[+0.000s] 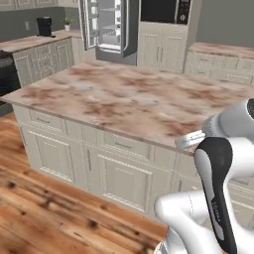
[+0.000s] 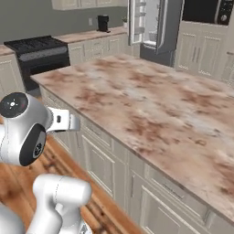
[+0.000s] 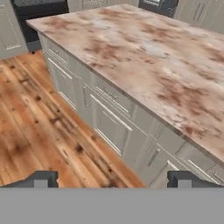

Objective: Take the cheese, chicken drumstick, and onion from the fridge and place them on the plate on the dining counter to create an appetizer plate.

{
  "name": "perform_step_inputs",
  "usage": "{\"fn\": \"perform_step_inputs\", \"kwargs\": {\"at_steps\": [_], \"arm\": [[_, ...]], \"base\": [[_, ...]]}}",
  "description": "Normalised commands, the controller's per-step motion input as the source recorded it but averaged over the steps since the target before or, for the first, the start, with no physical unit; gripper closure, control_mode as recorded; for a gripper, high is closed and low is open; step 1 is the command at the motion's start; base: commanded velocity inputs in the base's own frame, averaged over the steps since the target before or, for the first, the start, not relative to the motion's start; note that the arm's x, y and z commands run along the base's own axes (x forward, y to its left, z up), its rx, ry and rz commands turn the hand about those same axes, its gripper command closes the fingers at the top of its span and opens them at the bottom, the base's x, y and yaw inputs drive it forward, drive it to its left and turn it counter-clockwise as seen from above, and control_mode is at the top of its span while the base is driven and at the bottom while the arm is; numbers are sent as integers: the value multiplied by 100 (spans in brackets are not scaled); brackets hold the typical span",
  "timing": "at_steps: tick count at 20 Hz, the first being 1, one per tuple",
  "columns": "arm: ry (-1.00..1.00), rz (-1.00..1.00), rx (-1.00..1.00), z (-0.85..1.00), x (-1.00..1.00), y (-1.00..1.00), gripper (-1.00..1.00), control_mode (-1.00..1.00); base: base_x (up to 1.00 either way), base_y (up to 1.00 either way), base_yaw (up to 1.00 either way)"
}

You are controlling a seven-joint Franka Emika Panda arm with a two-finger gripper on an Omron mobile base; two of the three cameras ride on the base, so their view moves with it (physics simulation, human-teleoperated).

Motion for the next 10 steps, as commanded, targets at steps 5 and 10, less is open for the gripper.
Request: {"fn": "perform_step_inputs", "kwargs": {"at_steps": [5, 10], "arm": [[0, 0, 0, 0, 0, 0, -100, 100], [0, 0, 0, 0, 0, 0, -100, 100]], "base": [[44, 100, 0], [47, 100, -2]]}}
